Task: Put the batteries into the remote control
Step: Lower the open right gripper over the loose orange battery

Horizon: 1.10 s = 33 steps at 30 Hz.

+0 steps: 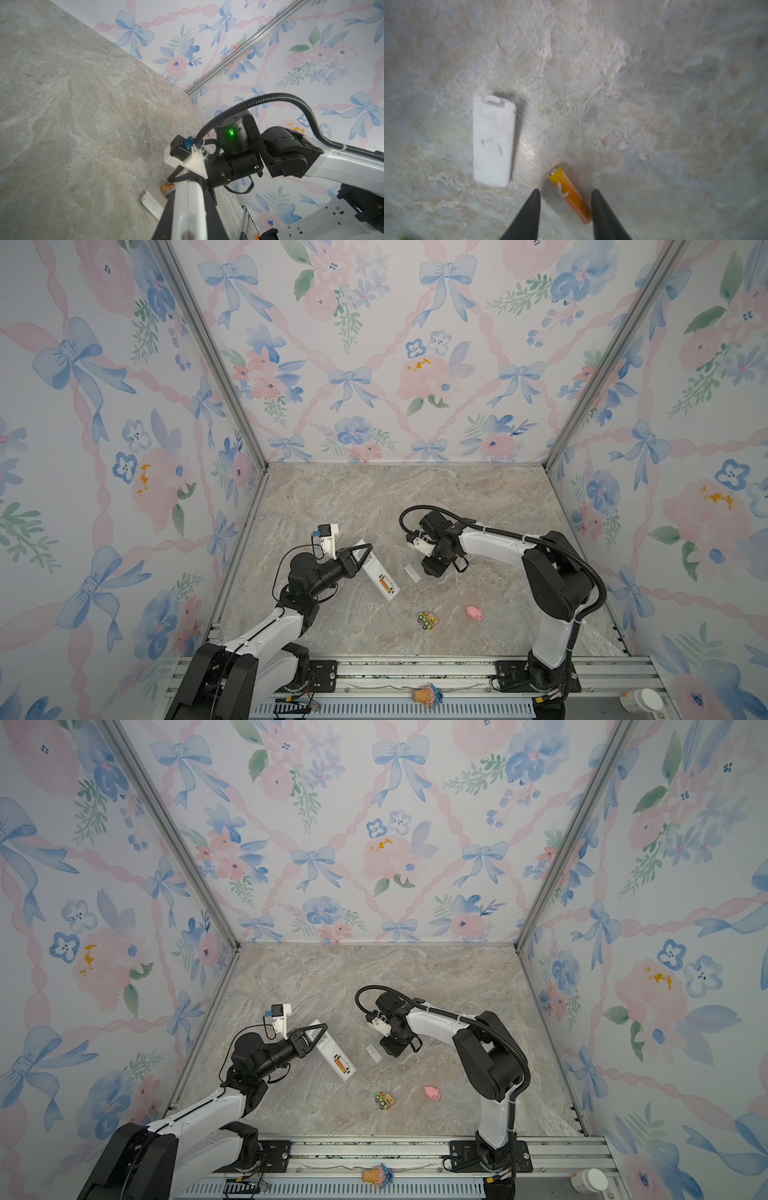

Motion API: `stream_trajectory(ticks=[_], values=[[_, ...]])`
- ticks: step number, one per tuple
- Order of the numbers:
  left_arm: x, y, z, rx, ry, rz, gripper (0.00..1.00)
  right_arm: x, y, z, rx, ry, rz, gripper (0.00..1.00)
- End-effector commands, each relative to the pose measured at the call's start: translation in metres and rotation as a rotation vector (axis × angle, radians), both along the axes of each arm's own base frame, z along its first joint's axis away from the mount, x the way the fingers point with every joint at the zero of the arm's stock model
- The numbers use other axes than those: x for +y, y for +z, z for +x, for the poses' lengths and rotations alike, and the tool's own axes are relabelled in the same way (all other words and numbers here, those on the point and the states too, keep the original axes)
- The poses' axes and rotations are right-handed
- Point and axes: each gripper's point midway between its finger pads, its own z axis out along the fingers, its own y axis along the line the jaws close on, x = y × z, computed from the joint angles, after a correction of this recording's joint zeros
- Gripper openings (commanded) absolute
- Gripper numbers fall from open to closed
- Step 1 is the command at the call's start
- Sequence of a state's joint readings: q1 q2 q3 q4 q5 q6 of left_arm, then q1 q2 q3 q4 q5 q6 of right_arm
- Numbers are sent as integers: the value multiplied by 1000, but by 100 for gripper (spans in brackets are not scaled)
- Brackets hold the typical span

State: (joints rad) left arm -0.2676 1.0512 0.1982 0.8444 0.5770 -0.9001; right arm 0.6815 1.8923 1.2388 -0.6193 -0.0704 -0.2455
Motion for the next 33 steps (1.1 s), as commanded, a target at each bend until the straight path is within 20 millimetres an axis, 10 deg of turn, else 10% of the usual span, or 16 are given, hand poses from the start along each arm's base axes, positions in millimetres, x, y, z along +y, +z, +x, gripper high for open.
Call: stream_trajectory(ticks=[1, 33], values=[[0, 6, -2, -25, -10, -19, 0, 0, -5, -3, 14, 20, -48, 40], [1, 8, -2, -32, -9, -22, 0, -10, -3, -9, 2, -54, -71, 23]])
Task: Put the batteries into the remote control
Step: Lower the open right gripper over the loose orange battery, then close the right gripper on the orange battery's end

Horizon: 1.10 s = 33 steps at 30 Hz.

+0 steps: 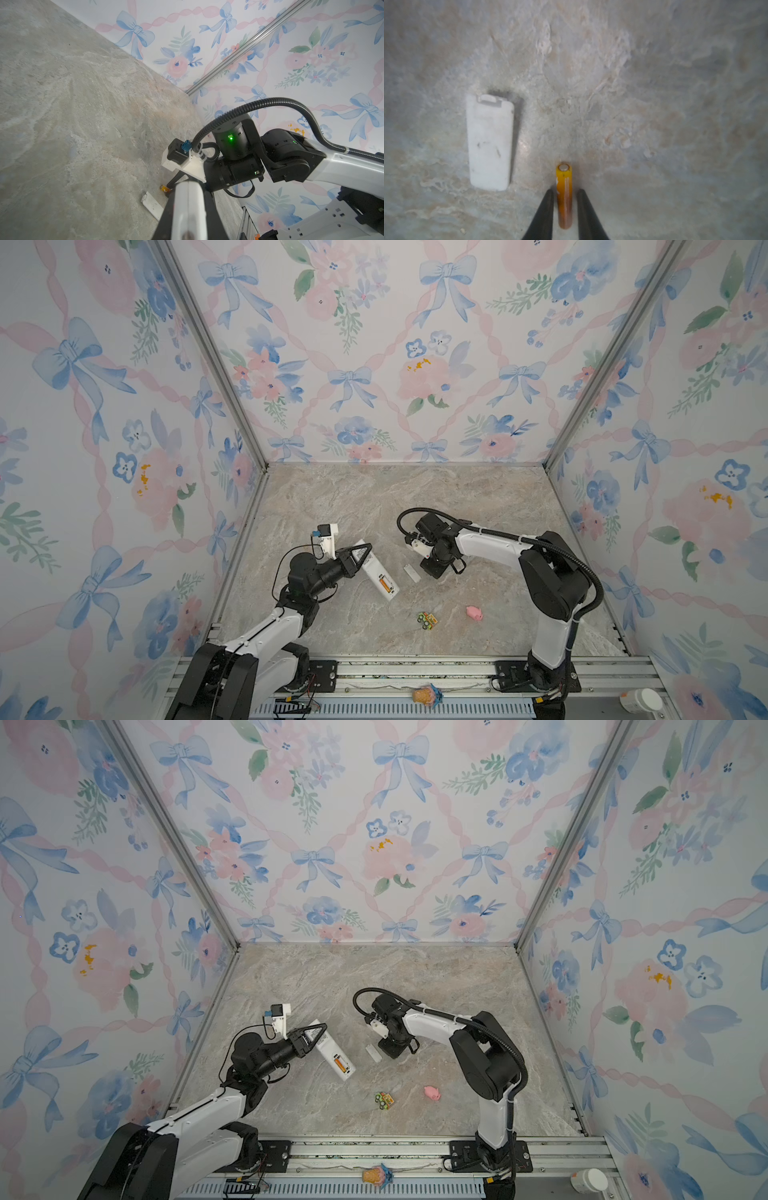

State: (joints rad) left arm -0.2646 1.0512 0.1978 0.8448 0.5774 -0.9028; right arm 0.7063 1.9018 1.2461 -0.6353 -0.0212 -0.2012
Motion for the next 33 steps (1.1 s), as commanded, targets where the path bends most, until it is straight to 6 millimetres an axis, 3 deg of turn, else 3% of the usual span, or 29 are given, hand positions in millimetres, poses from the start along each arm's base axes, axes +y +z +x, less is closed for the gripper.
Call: stream_trajectory(ticks=[1, 33], values=[[0, 9, -2, -35, -12, -20, 0, -9, 0, -7, 13, -27, -27, 23], [1, 7, -4, -33, -8, -21, 0, -14, -6, -17, 26, -40, -29, 13]])
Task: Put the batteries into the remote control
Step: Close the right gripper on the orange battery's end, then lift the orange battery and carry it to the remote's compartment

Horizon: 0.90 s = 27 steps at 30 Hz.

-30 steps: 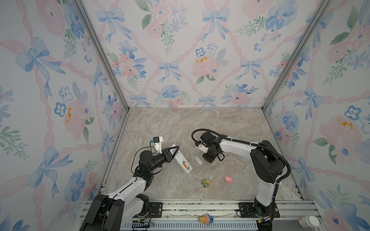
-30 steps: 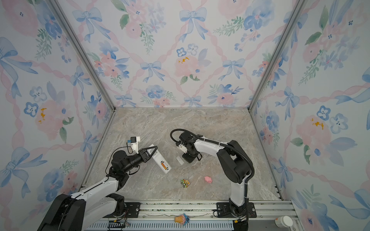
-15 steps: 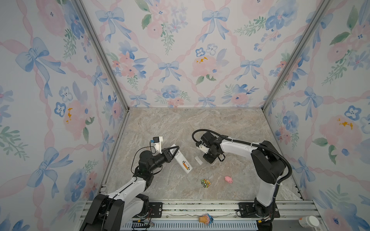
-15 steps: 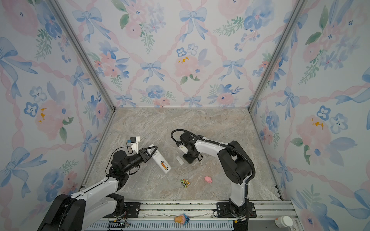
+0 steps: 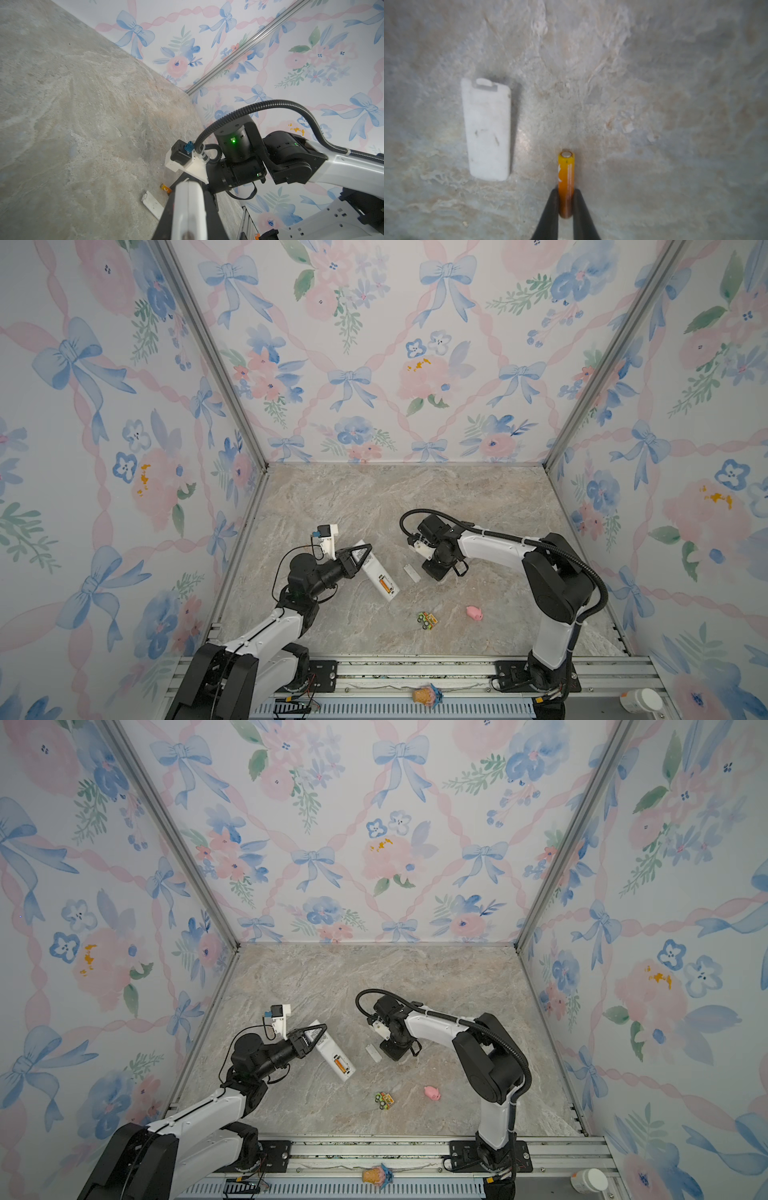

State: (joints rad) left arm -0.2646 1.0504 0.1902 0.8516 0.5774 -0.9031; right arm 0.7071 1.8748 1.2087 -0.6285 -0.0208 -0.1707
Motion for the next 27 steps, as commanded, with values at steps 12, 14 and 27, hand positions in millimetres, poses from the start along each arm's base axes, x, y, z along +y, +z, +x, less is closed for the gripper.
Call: stream_trajectory(ticks=[12, 14, 27], values=[[1, 9, -5, -33, -12, -29, 0, -2, 15, -11, -31, -24, -10, 4], [0, 8, -5, -27, -15, -30, 0, 0, 20, -12, -43, -30, -3, 3], [-1, 2, -2, -3, -17, -43, 0, 19, 61, -35, -102, -23, 38, 1]])
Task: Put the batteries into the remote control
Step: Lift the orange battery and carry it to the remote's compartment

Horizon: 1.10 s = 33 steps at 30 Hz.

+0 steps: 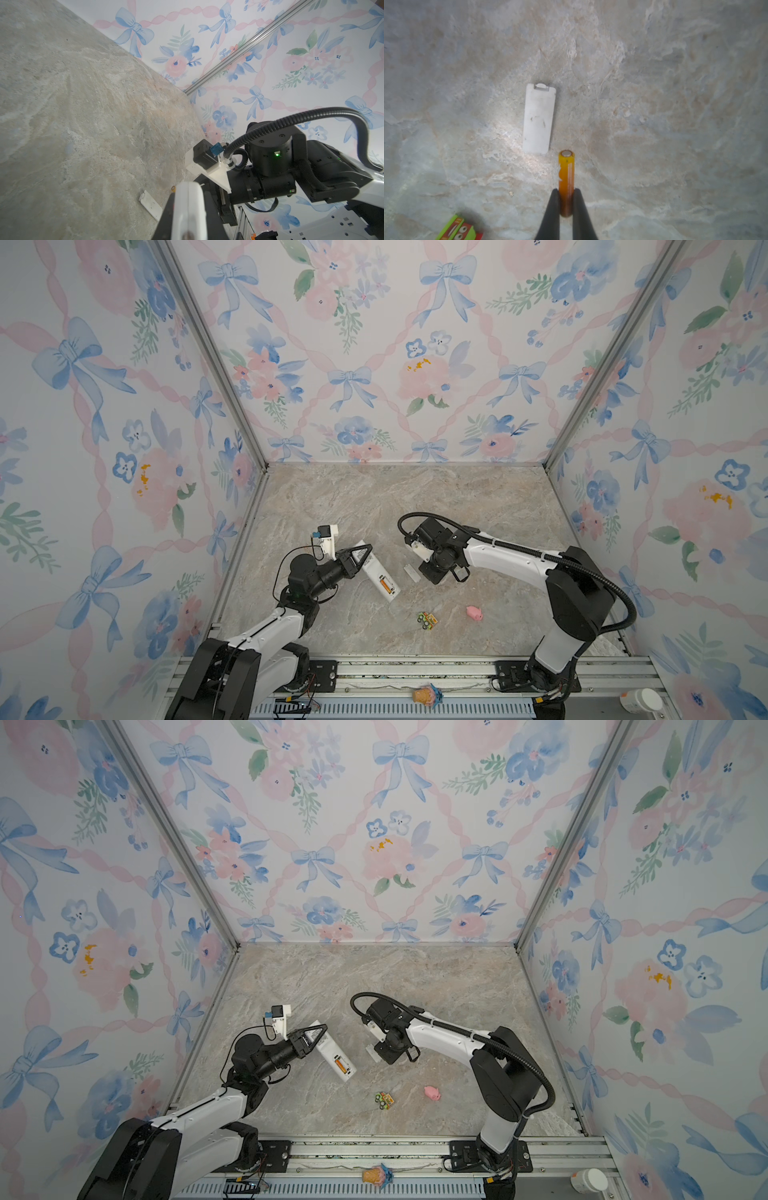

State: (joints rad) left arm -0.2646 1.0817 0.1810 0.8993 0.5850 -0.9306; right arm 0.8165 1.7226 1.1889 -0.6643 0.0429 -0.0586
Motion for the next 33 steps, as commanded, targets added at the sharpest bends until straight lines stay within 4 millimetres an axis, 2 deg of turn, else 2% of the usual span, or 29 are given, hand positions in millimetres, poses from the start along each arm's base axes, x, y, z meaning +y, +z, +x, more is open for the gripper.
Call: stream_trajectory(ticks=[1, 6, 8, 14, 25, 33], values=[[1, 4, -2, -19, -10, -22, 0, 3, 19, -14, -10, 0, 0, 1], [1, 5, -2, -24, -7, -24, 0, 10, 31, -25, -10, 21, -4, 1], [1, 6, -2, -26, -8, -26, 0, 15, 49, -29, -32, 26, 34, 1], [2, 7, -3, -29, -6, -30, 0, 29, 68, -39, -34, 38, 107, 1], [5, 7, -1, -9, 17, -53, 0, 52, 89, -52, -12, 71, 198, 1], [13, -2, 5, 46, 63, -75, 0, 69, 100, -59, -1, 133, 202, 1]])
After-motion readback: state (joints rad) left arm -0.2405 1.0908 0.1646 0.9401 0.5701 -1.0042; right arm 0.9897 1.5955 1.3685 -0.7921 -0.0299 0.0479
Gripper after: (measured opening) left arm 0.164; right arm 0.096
